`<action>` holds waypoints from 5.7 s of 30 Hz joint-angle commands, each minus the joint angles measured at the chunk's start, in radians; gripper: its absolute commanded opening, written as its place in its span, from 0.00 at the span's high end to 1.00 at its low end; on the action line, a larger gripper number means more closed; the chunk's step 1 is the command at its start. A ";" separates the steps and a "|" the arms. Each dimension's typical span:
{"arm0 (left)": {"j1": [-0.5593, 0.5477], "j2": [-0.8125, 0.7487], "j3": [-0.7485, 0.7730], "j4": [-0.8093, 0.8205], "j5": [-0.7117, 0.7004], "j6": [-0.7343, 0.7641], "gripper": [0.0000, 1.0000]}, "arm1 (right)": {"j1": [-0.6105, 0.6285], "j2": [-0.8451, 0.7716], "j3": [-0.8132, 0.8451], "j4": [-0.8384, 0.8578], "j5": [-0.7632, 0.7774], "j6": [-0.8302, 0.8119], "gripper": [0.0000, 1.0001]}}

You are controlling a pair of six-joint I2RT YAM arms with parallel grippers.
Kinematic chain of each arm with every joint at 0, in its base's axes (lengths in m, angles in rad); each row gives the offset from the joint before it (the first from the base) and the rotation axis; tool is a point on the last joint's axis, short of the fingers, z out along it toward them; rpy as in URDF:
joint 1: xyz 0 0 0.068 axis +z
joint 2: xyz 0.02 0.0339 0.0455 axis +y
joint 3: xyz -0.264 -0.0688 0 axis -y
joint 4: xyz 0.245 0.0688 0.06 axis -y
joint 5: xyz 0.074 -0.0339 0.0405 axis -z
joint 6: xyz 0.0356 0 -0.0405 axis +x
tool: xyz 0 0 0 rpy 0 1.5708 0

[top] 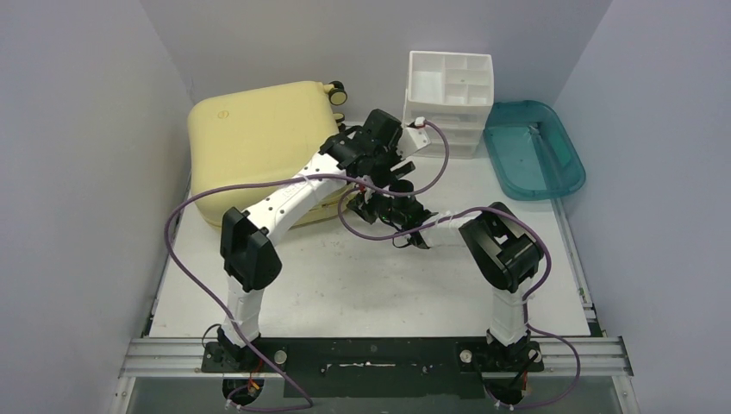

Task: Open, take out, and arrange the luggage
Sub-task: Unzip the luggage at the center of the board.

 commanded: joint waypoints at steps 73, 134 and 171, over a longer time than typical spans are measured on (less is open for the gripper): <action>0.148 0.128 0.080 -0.212 0.248 0.005 0.07 | 0.003 0.027 0.040 -0.037 0.013 -0.024 1.00; 0.122 0.223 0.151 -0.382 0.609 0.105 0.03 | 0.016 0.042 0.062 -0.073 0.005 -0.034 1.00; 0.084 0.319 0.063 -0.484 0.537 0.267 0.52 | -0.013 0.062 0.103 -0.086 -0.116 0.003 1.00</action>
